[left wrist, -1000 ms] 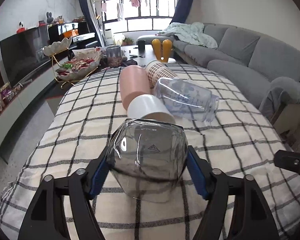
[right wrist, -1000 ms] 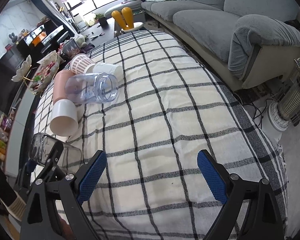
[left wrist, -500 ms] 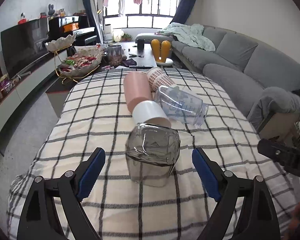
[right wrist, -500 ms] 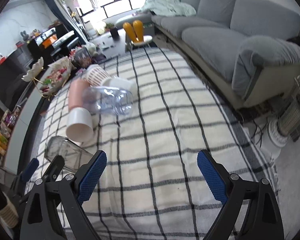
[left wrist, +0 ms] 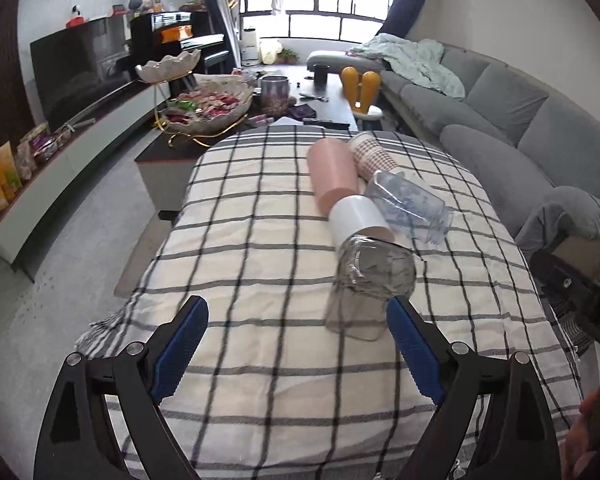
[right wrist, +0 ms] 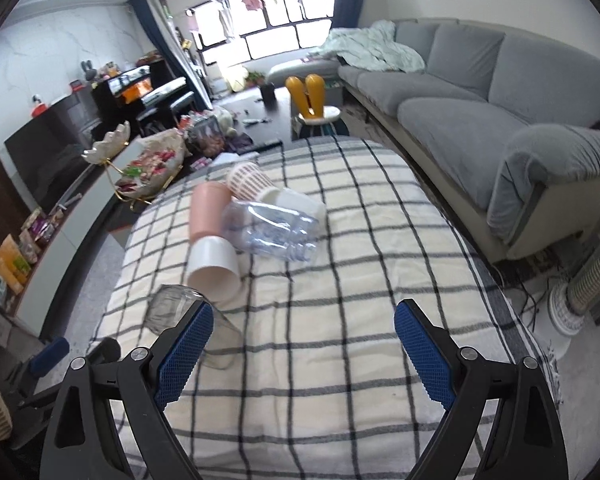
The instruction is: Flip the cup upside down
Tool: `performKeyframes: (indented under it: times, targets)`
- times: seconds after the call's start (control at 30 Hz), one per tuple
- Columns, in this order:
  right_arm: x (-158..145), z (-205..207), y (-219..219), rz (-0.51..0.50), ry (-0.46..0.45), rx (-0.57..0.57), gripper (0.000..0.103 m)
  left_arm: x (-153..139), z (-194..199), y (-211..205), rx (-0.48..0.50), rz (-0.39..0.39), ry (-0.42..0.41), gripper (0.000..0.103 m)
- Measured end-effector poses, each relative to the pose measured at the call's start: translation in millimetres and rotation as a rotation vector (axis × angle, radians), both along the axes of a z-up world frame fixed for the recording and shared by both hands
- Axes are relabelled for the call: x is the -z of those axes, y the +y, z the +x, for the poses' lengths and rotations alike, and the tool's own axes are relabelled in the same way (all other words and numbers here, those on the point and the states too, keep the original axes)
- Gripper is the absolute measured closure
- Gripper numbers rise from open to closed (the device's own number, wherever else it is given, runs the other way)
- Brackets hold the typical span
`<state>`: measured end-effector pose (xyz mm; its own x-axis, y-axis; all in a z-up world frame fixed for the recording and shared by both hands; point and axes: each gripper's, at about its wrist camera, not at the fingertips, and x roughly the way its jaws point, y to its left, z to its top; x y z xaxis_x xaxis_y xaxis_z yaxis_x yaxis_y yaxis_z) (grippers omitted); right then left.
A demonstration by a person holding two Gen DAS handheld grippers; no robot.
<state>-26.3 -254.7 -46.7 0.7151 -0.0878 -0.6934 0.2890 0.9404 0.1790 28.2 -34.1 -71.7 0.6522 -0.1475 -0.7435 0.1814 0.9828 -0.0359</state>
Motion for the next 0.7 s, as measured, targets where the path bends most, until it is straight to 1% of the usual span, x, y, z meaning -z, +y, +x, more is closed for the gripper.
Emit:
performKeyframes:
  times: [0.2,0.3,0.37,0.5,0.7]
  targets:
    - [-22,-7,23,-0.095,-0.094,-0.014,0.010,-9,-2,15,-0.041,-0.006,-0.012,0.011]
    - [-30,-10,33,-0.131,-0.123,-0.023,0.008,-12,-2,22,-0.062,-0.013,-0.024,0.011]
    - [-31,-9,38,-0.142,-0.128,-0.029,0.007,-15,-2,27,-0.083,-0.017,-0.034,0.011]
    - [-31,-7,43,-0.150,-0.116,-0.039,0.007,-20,-4,34,-0.101,-0.023,-0.058,0.005]
    - [-32,-9,45,-0.166,-0.116,-0.026,0.007,-22,-5,34,-0.107,-0.021,-0.071,0.002]
